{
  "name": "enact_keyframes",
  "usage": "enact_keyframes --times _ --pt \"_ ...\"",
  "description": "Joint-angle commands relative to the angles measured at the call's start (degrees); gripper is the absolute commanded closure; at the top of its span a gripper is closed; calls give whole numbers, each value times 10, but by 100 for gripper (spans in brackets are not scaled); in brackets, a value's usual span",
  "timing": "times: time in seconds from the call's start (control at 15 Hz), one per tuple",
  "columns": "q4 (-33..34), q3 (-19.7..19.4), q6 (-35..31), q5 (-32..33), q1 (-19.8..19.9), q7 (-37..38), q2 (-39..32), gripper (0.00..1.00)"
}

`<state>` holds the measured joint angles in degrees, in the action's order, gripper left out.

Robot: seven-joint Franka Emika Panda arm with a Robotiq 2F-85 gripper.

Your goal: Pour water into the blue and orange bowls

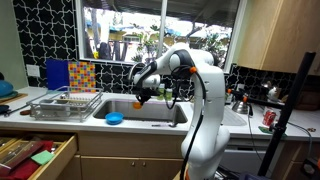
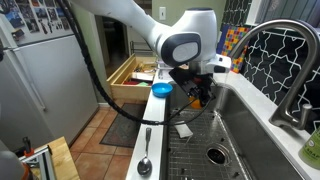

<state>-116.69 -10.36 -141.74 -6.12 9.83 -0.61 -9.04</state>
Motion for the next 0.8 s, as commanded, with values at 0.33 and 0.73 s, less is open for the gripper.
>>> enact_keyframes --times 0.33,0.73 --pt "66 0 -107 -43 -18 240 -97 99" --pt "76 -30 -208 -51 -51 411 -133 99"
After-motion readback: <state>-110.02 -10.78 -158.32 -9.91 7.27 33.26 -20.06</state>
